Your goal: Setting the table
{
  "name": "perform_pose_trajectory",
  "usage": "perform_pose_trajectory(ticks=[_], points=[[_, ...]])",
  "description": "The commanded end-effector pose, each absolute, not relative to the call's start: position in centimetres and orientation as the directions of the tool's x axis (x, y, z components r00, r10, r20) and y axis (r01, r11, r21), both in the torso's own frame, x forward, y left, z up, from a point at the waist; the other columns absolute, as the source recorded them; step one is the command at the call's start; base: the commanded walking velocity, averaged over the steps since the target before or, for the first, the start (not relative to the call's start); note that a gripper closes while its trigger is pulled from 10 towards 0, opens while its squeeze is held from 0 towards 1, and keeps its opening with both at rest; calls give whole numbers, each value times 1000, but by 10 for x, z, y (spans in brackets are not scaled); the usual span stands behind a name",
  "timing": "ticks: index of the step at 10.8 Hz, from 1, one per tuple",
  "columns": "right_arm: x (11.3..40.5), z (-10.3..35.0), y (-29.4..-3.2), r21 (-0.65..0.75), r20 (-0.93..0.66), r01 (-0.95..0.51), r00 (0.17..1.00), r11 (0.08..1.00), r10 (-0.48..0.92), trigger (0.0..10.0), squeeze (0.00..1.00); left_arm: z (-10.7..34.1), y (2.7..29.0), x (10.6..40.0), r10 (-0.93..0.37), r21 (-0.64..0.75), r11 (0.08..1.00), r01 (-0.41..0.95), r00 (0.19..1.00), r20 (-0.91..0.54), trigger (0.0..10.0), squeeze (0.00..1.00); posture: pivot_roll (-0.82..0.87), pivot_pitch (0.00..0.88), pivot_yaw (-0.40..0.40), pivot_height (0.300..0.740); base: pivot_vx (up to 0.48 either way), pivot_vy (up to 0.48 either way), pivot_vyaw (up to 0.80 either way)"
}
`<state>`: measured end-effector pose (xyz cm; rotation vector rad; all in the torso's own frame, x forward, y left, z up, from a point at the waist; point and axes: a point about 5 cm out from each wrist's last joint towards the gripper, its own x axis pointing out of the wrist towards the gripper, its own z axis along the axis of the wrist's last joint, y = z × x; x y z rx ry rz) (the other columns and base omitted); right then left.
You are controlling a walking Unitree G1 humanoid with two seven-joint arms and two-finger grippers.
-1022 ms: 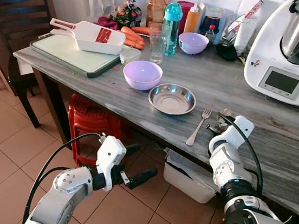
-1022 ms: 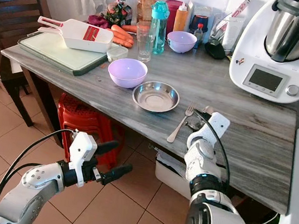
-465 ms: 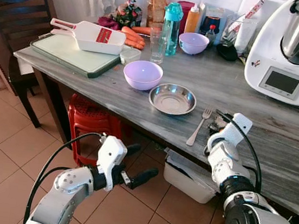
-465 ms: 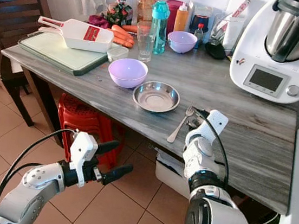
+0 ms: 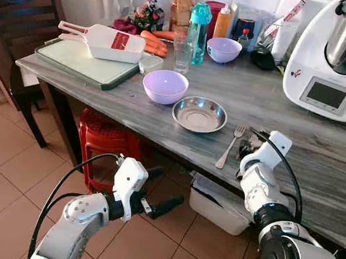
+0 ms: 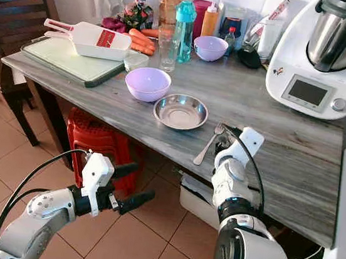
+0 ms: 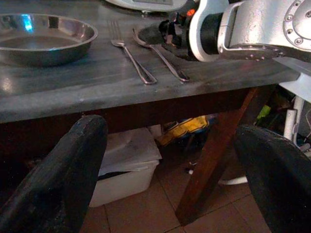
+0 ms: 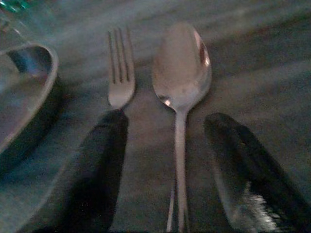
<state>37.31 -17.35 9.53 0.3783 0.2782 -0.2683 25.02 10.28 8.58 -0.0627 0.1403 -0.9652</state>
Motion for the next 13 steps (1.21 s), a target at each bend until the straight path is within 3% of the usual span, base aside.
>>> perform_pose_trajectory(ticks=[1,4,8,9,10,11,12,13], points=[[382,115,-168,323,-237,261,953,910,-190,10000,1000,88,103,253,-818,-94,575,813,569,-89,10000,0,111,0,8,740,0,0,0],[381,138,-164,183,-39,144,989,973,-139,10000,1000,96,100,257,-820,-129,570,811,571,-32,10000,0,102,0,2,740,0,0,0],[347,139,-197,65,45,154,987,986,-157,10000,1000,99,103,258,-838,-166,541,825,545,-23,10000,0,82,0,0,740,0,0,0],[335,138,-203,43,40,161,986,986,-163,10000,1000,99,108,260,-823,-169,562,810,567,-21,10000,0,78,0,-1,740,0,0,0],[316,135,-206,21,43,172,984,985,-173,10000,1000,99,118,267,-751,-156,653,741,660,-11,10000,0,71,0,-2,740,0,0,0],[309,135,-206,10,48,179,983,984,-179,10000,1000,99,122,271,-718,-161,688,708,696,-8,10000,0,69,0,-2,740,0,0,0],[284,134,-202,-17,55,173,984,985,-172,10000,0,97,133,280,-599,-142,794,592,800,-14,10000,0,63,0,-9,740,0,0,0],[274,134,-201,-32,53,177,983,984,-175,10000,0,96,140,284,-516,-90,854,512,856,-29,10000,0,58,0,-8,740,0,0,0]])
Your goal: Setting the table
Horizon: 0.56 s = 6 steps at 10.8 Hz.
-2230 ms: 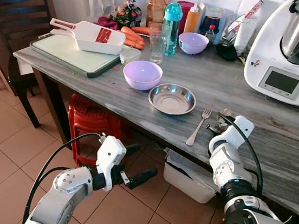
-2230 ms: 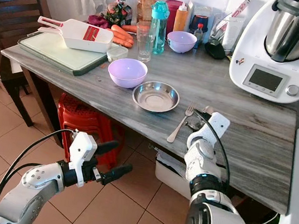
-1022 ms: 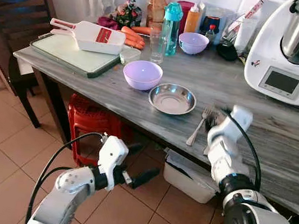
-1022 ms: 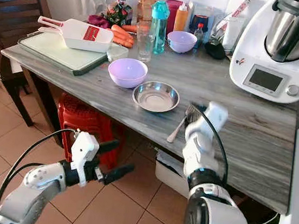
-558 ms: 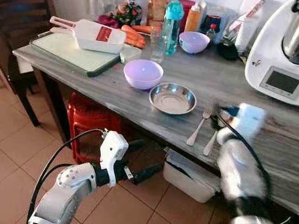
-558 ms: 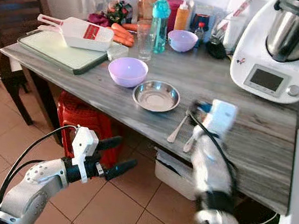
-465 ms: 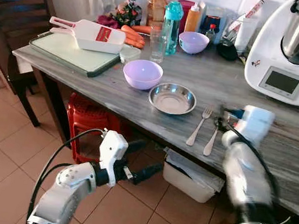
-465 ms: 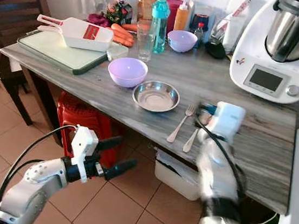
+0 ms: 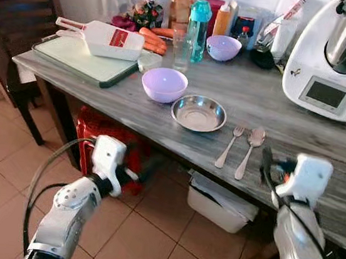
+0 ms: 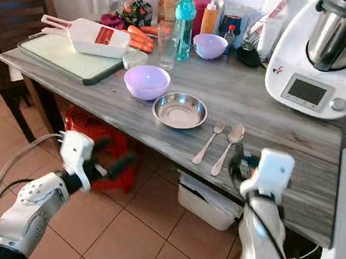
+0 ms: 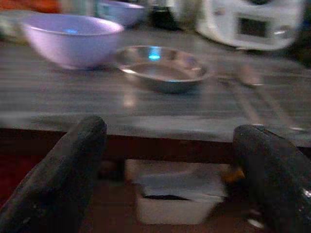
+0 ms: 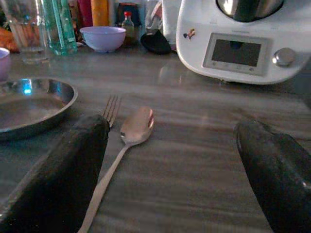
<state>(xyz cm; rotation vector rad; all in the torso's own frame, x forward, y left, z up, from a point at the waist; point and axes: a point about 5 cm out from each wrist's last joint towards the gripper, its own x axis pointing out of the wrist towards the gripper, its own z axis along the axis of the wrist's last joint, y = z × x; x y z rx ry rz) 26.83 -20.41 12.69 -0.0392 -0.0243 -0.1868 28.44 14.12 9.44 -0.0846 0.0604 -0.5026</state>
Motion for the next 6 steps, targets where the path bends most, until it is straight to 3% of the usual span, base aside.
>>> perform_pose_trajectory(ticks=[1,3,6], points=[[264,132,-200,-50,33,182,983,982,-180,10000,0,93,150,289,-385,-60,922,382,922,-51,10000,0,45,0,-4,740,0,0,0],[257,128,-197,-35,-5,190,982,981,-191,10000,0,95,153,292,-250,-15,968,250,968,-11,10000,0,25,0,5,740,0,0,-800],[254,132,-195,-12,-16,195,981,981,-195,10000,0,93,143,297,-208,4,978,208,978,-16,10000,0,20,0,7,740,0,0,-800]])
